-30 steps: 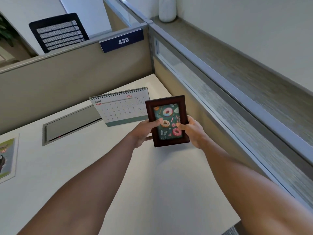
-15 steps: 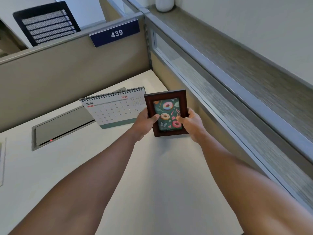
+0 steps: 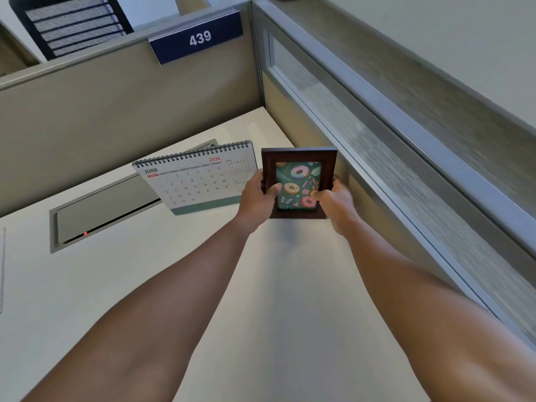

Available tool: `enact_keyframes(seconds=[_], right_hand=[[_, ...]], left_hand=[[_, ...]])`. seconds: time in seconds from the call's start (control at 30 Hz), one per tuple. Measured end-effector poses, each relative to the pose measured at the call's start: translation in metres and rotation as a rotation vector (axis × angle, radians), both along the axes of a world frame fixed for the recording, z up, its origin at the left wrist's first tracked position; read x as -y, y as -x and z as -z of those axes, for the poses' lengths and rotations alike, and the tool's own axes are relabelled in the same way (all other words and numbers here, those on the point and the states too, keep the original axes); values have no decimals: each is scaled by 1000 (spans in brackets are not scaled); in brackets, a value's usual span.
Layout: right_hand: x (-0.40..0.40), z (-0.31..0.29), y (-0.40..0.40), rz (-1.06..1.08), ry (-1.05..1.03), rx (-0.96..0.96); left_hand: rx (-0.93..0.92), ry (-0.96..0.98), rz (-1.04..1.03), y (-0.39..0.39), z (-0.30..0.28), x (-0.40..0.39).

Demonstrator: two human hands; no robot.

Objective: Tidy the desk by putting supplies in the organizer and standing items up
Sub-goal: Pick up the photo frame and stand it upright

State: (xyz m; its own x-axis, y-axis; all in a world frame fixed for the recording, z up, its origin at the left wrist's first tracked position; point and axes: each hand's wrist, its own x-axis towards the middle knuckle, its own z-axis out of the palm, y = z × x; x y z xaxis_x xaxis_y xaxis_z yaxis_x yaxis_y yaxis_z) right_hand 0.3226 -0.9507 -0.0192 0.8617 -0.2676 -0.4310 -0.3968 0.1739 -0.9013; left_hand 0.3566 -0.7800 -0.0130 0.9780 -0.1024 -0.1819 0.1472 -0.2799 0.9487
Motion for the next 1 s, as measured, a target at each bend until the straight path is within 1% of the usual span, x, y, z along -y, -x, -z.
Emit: enact_keyframes(seconds=[0.1, 0.2, 0.27, 0.37, 0.43, 0.5, 0.57, 0.63, 0.77, 1.0], right_hand=[[1, 1, -2, -8, 13, -14], [1, 5, -2, 5, 23, -16], [0, 7, 0, -3, 28, -15], [0, 8, 2, -3, 43, -3], [0, 13, 4, 1, 82, -1], [-1, 20, 6, 1, 151, -23], [-1, 28, 8, -3, 208, -48], [0, 36, 8, -11, 247, -58], [2, 39, 3, 5, 322, -53], [1, 43, 4, 28, 630, -53]], left_hand=[[-13, -25, -5, 0, 1, 0], [-71, -110, 33, 5, 9, -1], [-101, -204, 54, 11, 17, -3], [-128, -382, 12, 24, 27, -6], [-166, -425, -48, 31, 34, -6], [-230, -407, -120, 37, 42, -5], [-286, -346, -193, 38, 48, -3], [-302, -286, -246, 37, 48, 0], [-312, -210, -282, 29, 46, 4], [-388, -70, -372, 21, 47, 8]])
